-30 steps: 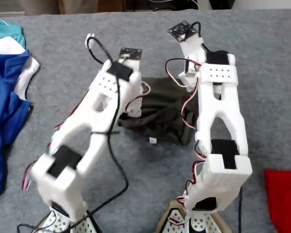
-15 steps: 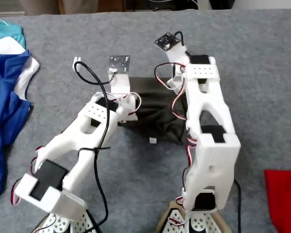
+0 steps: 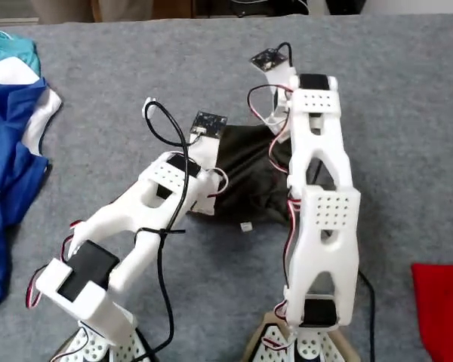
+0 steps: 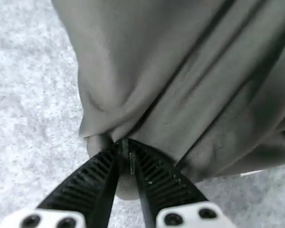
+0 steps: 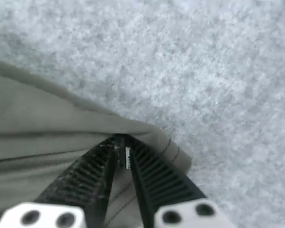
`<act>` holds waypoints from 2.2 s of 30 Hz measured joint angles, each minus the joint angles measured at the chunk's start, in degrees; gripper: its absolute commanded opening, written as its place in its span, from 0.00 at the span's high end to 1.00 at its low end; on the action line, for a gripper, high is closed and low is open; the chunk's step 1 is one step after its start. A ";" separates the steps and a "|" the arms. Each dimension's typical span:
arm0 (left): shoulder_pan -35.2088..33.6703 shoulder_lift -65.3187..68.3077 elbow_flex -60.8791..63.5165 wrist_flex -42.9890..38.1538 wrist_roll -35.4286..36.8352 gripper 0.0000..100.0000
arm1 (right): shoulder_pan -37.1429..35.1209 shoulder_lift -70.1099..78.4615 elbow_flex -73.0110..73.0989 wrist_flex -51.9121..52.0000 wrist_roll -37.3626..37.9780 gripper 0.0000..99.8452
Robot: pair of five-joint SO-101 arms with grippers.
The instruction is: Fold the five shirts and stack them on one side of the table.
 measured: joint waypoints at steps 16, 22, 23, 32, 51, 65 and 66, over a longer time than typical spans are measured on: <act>-7.56 1.41 -26.02 8.62 0.00 0.98 | -0.79 0.53 -30.59 20.13 2.11 0.99; -11.16 9.14 -26.11 0.35 0.00 0.98 | -3.43 -13.63 -7.38 20.13 2.11 0.99; -11.96 10.99 -26.55 -0.88 0.00 0.98 | -4.13 -16.62 -3.16 20.13 2.11 0.99; -13.27 24.62 -34.29 -3.16 0.00 0.98 | -9.67 -35.08 37.19 2.99 4.22 0.99; -13.89 30.15 -38.68 -3.69 0.00 0.98 | -7.47 -43.34 66.81 -10.46 8.79 0.99; -13.80 42.64 -60.75 10.46 0.00 0.98 | -6.51 -63.82 84.48 -7.56 11.69 0.99; -13.80 43.78 -62.95 11.96 -0.18 0.98 | -5.63 -64.88 84.57 -7.47 12.22 0.99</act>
